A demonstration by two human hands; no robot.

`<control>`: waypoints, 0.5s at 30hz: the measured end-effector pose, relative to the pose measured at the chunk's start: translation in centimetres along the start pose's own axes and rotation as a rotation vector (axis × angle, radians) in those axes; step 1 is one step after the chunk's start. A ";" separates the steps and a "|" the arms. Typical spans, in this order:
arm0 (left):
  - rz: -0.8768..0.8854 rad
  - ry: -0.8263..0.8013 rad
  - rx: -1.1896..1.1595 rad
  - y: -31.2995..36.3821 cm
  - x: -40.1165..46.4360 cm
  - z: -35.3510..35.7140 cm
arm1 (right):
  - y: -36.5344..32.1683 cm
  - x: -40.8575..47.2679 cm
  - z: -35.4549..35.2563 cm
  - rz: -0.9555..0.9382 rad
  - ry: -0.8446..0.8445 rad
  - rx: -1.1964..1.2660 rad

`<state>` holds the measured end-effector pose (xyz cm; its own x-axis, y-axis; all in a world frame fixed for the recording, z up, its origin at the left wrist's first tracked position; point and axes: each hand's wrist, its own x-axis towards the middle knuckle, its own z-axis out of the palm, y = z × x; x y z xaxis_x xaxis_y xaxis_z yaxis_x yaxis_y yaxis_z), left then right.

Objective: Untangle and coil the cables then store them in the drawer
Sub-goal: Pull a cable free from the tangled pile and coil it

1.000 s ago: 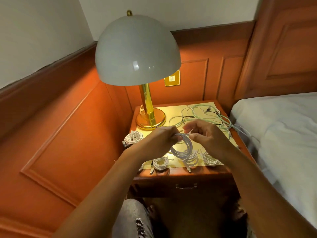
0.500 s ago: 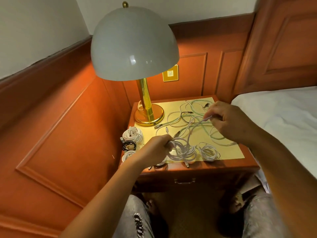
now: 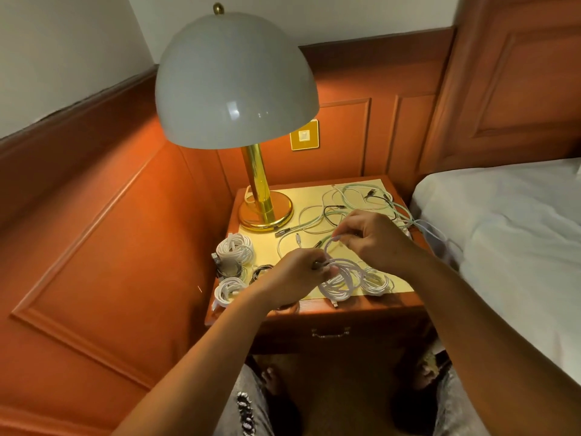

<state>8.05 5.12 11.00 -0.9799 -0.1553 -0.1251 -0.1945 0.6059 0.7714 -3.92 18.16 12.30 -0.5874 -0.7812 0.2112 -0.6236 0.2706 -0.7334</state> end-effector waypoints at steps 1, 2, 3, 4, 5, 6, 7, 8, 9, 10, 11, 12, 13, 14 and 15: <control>0.006 0.006 -0.075 0.0 -0.1 0.0 | 0.0 0.1 0.1 0.003 -0.005 0.023; 0.017 0.015 -0.149 0.1 -0.2 0.0 | 0.0 0.1 0.2 0.012 -0.012 0.045; 0.024 0.022 -0.221 0.1 -0.2 0.0 | 0.1 0.2 0.4 0.028 -0.021 0.070; 0.025 0.029 -0.287 0.0 -0.3 0.1 | 0.1 0.1 0.4 0.050 -0.031 0.103; 0.021 0.041 -0.348 0.0 -0.4 0.2 | 0.1 0.0 0.4 0.074 -0.046 0.146; 0.016 0.053 -0.397 0.0 -0.5 0.4 | 0.2 -0.1 0.3 0.098 -0.064 0.188; 0.010 0.064 -0.427 0.1 -0.6 0.6 | 0.4 -0.2 0.2 0.121 -0.088 0.219; 0.004 0.074 -0.440 0.1 -0.6 0.8 | 0.7 -0.3 0.1 0.142 -0.117 0.224; -0.004 0.086 -0.444 0.1 -0.6 1.0 | 0.8 -0.3 -0.1 0.161 -0.156 0.213; -0.015 0.100 -0.431 0.1 -0.6 1.1 | 0.9 -0.3 -0.2 0.179 -0.201 0.187; -0.030 0.119 -0.411 0.1 -0.6 1.2 | 0.9 -0.2 -0.2 0.194 -0.240 0.162; -0.041 0.126 -0.390 0.1 -0.7 1.2 | 0.8 -0.1 -0.2 0.205 -0.269 0.140; -0.053 0.121 -0.374 0.1 -0.7 1.2 | 0.8 0.0 -0.3 0.217 -0.278 0.127; -0.065 0.107 -0.364 0.1 -0.6 1.1 | 0.6 0.1 -0.3 0.226 -0.271 0.115; -0.074 0.088 -0.353 0.1 -0.6 1.1 | 0.4 0.2 -0.4 0.232 -0.260 0.108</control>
<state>8.62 6.10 10.50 -0.9533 -0.2643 -0.1460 -0.2221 0.2862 0.9321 -4.47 18.36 12.27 -0.5474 -0.8266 -0.1303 -0.4228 0.4076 -0.8094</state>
